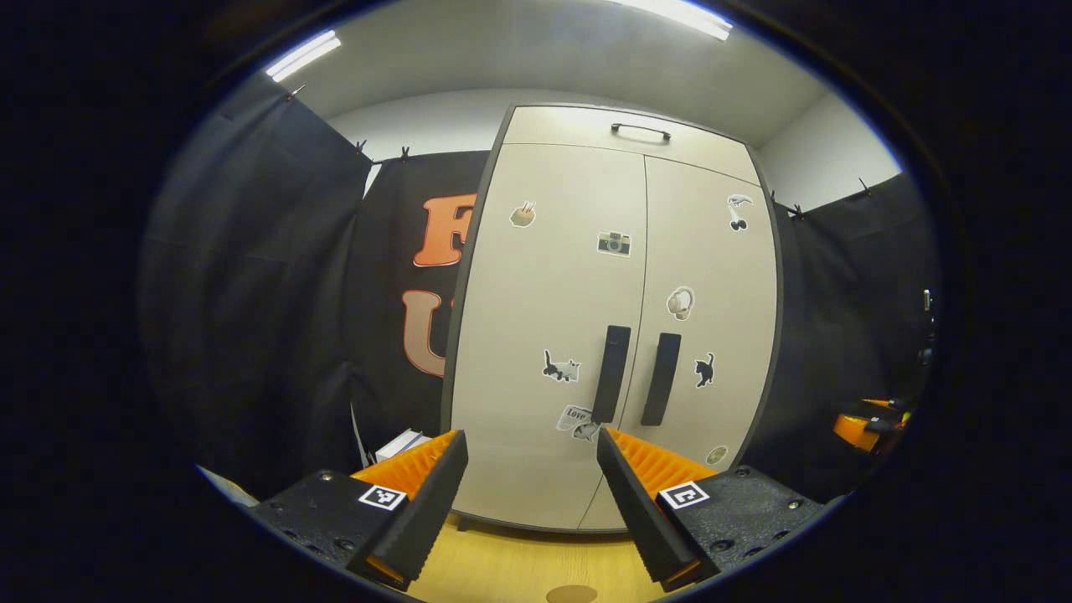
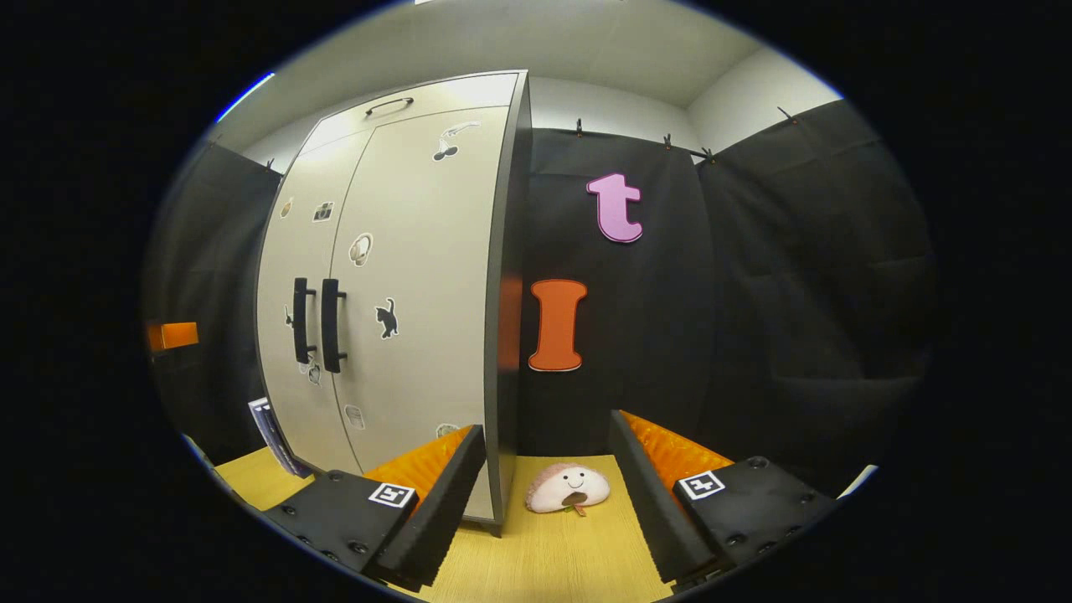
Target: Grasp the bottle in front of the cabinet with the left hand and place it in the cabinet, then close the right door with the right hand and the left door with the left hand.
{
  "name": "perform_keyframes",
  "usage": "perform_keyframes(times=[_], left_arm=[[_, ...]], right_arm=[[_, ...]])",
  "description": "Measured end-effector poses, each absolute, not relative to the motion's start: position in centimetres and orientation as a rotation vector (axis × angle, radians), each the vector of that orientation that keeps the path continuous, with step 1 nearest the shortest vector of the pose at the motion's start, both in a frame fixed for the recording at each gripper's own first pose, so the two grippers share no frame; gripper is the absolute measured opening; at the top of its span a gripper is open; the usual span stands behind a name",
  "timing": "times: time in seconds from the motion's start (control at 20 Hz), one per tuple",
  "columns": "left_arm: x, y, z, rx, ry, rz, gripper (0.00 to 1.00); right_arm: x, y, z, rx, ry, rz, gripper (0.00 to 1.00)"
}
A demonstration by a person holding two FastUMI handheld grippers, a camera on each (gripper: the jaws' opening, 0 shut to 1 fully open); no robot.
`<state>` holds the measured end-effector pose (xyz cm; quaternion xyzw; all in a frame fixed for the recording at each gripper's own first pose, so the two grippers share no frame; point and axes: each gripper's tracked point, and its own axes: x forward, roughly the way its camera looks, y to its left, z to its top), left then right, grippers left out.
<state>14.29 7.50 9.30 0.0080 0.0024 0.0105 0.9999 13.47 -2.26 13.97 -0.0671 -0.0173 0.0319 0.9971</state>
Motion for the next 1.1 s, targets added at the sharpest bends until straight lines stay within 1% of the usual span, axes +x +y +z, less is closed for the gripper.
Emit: perform_keyframes(times=[0.05, 0.1, 0.15, 0.25, 0.4, 0.45, 0.85, 0.9, 1.1], left_arm=[[14.1, 7.2, 9.3, 0.002, 0.001, 0.015, 0.95], [13.9, 6.9, 9.4, -0.007, 0.000, 0.009, 0.97], [13.8, 6.7, 9.5, -0.010, -0.001, 0.005, 0.95], [13.6, 6.3, 9.7, 0.002, -0.002, -0.006, 0.94], [13.5, 6.6, 9.9, 0.008, 0.005, 0.010, 0.95], [13.3, 6.7, 10.0, 0.007, 0.005, 0.013, 0.97], [13.2, 8.1, 11.2, -0.009, -0.012, 0.041, 0.97], [13.4, 8.4, 11.2, -0.020, -0.007, 0.038, 0.95], [13.9, 9.4, 12.2, 0.004, -0.014, 0.029, 0.95]], right_arm=[[13.3, -2.5, 14.0, -0.137, -0.036, 0.063, 0.98], [13.1, -2.6, 14.1, -0.138, -0.038, 0.061, 0.98], [13.0, -2.8, 14.1, -0.138, -0.040, 0.059, 0.98], [12.8, -2.9, 14.1, -0.136, -0.042, 0.060, 0.98], [12.6, -3.0, 13.8, -0.136, -0.038, 0.059, 0.98], [12.6, -2.8, 13.7, -0.133, -0.037, 0.064, 0.98], [12.0, -1.3, 13.7, -0.135, -0.046, 0.058, 0.98], [11.9, -1.1, 13.8, -0.135, -0.049, 0.052, 0.98], [11.4, -0.1, 14.3, -0.126, -0.056, 0.027, 0.98]])
